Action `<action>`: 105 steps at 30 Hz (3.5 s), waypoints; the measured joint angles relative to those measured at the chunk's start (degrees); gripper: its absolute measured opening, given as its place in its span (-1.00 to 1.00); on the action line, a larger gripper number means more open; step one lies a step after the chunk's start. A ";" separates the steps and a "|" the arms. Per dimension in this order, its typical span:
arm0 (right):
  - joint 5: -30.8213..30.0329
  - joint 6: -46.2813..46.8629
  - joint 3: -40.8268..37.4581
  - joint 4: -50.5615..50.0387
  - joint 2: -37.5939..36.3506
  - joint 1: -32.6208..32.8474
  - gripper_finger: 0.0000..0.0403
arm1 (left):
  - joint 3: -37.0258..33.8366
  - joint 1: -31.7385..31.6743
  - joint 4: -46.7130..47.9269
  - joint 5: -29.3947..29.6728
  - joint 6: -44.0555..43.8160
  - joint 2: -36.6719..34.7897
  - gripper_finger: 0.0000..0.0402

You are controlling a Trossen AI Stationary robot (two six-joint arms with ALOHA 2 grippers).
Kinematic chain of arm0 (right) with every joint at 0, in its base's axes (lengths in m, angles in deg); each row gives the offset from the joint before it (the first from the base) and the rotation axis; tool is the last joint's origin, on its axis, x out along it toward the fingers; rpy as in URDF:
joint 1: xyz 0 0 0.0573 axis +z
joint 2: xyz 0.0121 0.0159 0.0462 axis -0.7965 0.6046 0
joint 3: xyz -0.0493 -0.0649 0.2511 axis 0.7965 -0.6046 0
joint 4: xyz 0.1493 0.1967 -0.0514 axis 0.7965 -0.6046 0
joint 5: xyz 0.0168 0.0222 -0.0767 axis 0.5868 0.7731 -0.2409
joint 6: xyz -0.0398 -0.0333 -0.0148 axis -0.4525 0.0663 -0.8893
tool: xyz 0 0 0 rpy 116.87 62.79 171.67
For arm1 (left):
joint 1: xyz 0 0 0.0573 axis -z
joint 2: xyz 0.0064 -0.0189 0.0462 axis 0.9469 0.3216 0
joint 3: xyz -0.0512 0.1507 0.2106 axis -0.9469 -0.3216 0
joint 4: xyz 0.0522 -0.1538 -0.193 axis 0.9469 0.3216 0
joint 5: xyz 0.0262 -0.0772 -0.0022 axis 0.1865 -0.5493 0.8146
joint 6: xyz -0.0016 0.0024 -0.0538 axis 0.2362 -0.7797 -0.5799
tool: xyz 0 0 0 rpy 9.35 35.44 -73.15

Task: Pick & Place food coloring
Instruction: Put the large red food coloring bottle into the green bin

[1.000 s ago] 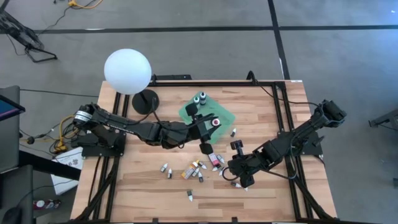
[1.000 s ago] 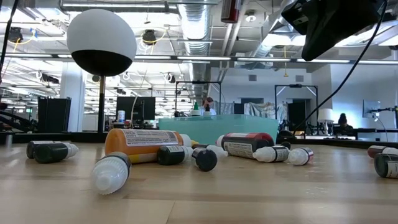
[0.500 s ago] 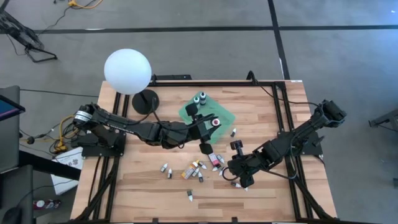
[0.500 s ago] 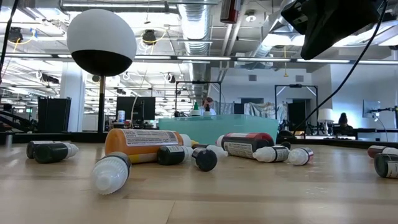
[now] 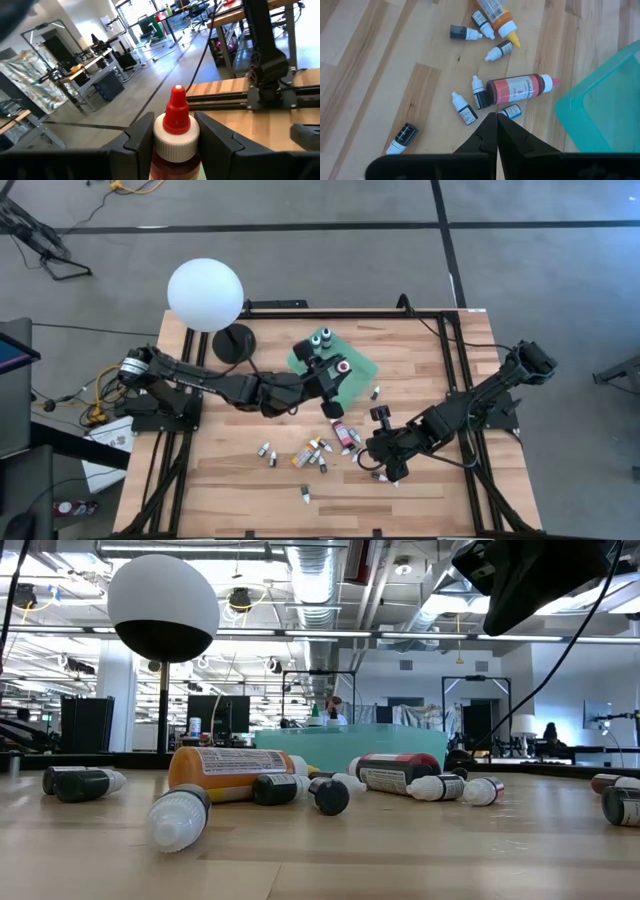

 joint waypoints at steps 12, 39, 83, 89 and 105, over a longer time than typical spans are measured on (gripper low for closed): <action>0.02 0.00 0.00 0.09 0.00 -0.02 -1.00 | 0.00 -0.88 0.48 -0.78 -1.02 0.00 -0.40; 0.02 0.00 0.00 -0.07 0.00 0.00 -1.00 | 0.04 -9.84 7.02 -34.29 -5.90 0.00 -0.40; 0.02 0.00 -0.02 0.00 0.00 -0.28 -1.00 | -33.83 -24.54 -28.34 -35.78 -15.33 -7.85 -0.40; 0.00 0.00 -0.02 0.63 -0.02 -0.89 -1.00 | -38.62 -24.75 -30.33 -26.31 -18.86 -7.37 -0.40; 0.13 -0.49 -0.02 2.12 -0.02 -3.50 -1.00 | -43.08 -24.86 -33.46 -18.39 -21.90 -7.37 -0.40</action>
